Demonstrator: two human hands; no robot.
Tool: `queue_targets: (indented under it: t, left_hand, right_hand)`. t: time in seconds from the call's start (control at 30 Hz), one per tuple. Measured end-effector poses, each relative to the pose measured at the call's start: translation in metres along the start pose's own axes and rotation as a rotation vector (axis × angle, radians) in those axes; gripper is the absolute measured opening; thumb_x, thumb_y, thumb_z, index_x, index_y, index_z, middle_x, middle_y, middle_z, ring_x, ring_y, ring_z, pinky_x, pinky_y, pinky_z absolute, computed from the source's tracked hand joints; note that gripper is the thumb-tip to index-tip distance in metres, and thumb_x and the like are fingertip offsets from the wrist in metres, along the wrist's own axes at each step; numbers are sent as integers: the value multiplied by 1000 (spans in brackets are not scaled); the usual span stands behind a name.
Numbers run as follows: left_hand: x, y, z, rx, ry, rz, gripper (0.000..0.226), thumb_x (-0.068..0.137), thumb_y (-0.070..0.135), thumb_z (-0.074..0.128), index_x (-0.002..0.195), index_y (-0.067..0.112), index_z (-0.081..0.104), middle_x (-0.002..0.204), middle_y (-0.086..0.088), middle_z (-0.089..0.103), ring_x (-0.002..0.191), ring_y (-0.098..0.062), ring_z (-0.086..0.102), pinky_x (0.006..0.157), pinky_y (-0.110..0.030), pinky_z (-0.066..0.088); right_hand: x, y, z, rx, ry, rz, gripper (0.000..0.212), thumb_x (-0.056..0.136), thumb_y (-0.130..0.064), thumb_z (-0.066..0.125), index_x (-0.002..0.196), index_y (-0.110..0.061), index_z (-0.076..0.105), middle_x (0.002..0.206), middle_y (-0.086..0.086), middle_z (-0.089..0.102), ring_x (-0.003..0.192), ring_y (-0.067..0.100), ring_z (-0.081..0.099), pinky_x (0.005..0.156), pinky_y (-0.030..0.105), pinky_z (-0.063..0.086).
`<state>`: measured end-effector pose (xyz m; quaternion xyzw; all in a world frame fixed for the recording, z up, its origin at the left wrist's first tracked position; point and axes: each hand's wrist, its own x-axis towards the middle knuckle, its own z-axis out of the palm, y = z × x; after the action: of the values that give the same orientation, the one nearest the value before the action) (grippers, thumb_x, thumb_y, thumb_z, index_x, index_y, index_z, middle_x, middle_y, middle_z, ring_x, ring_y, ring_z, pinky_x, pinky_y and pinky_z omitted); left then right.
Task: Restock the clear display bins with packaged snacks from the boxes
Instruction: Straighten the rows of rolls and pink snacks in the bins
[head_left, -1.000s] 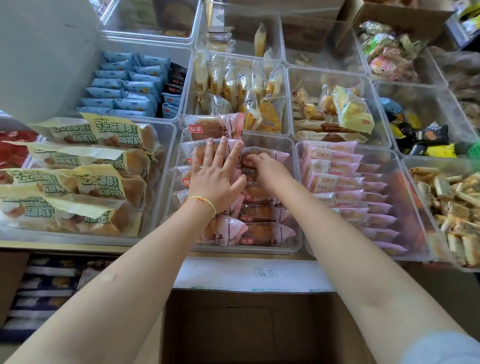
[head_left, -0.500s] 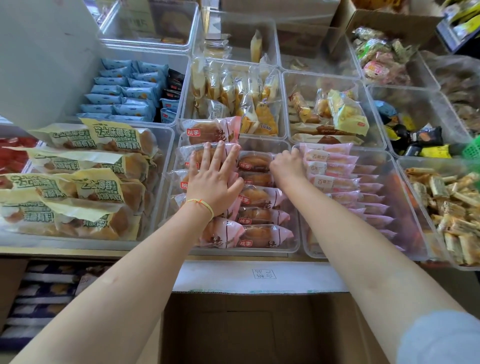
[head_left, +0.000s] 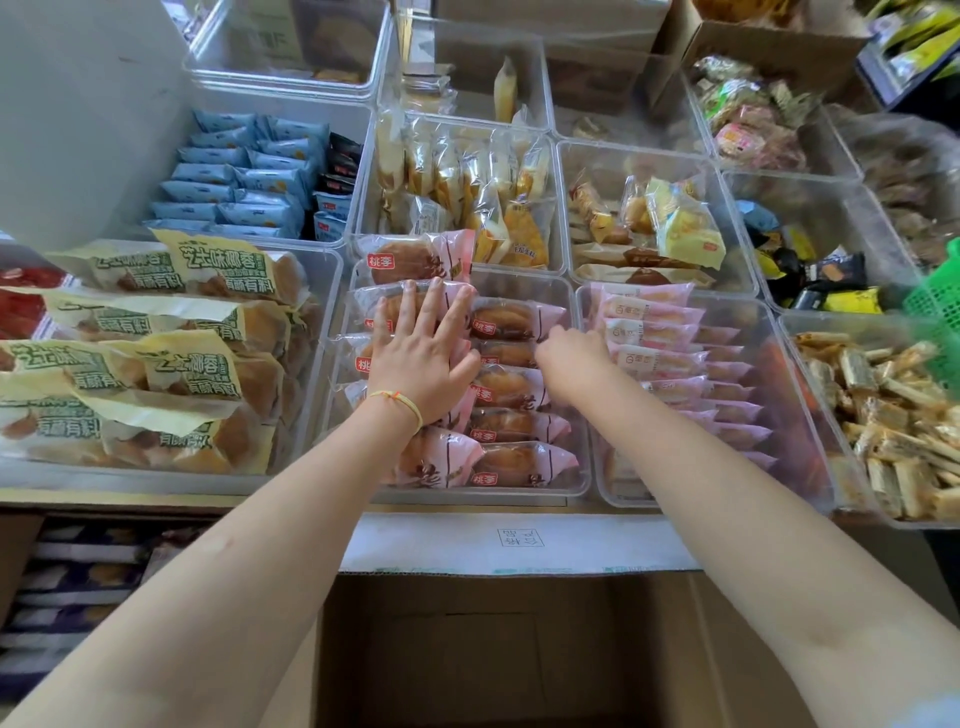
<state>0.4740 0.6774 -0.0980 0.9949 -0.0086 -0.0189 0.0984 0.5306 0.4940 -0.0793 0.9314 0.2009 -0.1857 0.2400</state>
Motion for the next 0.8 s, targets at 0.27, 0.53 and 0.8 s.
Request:
queue_targets:
  t: [0.27, 0.53, 0.8]
  left_hand:
    - [0, 0, -2, 1, 6, 3, 68, 95, 57, 18, 154, 41, -11, 165, 1, -9, 151, -25, -13, 120, -51, -13]
    - [-2, 0, -1, 9, -3, 2, 67, 95, 56, 18, 154, 40, -11, 165, -1, -8, 151, -26, -12, 120, -51, -13]
    - [-2, 0, -2, 4, -12, 5, 68, 94, 54, 18, 154, 41, -11, 165, -1, -8, 151, -26, -14, 120, -51, -12]
  right_hand:
    - [14, -6, 2, -114, 54, 26, 30, 89, -13, 66, 119, -14, 66, 117, 5, 65, 111, 25, 60, 94, 39, 39]
    - [-10, -23, 8, 166, 200, 56, 37, 93, -13, 58, 130, -12, 54, 123, 12, 56, 113, 31, 57, 89, 41, 47]
    - [-27, -43, 28, 606, 4, -86, 69, 93, -10, 60, 150, -36, 31, 141, 9, 38, 116, 35, 56, 86, 45, 56]
